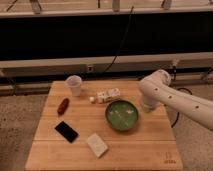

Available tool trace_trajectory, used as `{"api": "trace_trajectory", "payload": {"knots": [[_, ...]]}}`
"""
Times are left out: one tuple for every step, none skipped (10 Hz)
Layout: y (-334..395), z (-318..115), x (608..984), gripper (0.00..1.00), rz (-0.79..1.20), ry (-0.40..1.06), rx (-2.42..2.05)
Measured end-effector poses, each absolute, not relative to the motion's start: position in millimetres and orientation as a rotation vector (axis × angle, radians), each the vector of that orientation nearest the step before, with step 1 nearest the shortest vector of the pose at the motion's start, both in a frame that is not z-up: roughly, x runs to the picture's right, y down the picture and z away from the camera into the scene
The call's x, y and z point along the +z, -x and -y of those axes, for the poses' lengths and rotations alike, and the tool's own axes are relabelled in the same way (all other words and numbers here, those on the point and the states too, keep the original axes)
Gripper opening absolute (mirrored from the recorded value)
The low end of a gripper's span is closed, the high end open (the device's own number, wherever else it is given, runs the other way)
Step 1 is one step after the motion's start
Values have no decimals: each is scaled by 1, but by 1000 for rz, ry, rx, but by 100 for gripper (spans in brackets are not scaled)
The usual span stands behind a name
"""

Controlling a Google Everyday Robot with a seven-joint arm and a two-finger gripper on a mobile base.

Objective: Push the ceramic bowl across the table

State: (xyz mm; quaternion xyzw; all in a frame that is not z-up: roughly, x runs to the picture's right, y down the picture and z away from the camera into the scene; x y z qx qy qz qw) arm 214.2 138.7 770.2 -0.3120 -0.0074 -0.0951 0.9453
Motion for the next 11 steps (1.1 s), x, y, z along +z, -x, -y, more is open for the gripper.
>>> {"api": "trace_trajectory", "payload": {"knots": [[-210,-140,771,22,23,645,-204],[-208,-141,772,14,22,651,-213],[-205,-145,778,4,22,659,-225],[-202,-147,784,2,25,663,-236],[-203,-147,788,2,23,666,-244],[-204,-148,791,2,24,672,-249],[-204,-147,794,2,26,679,-259],[-203,-147,797,2,30,686,-273],[-201,-149,798,2,35,693,-293],[-198,-151,800,2,41,703,-316],[-196,-153,802,2,44,709,-338]]}}
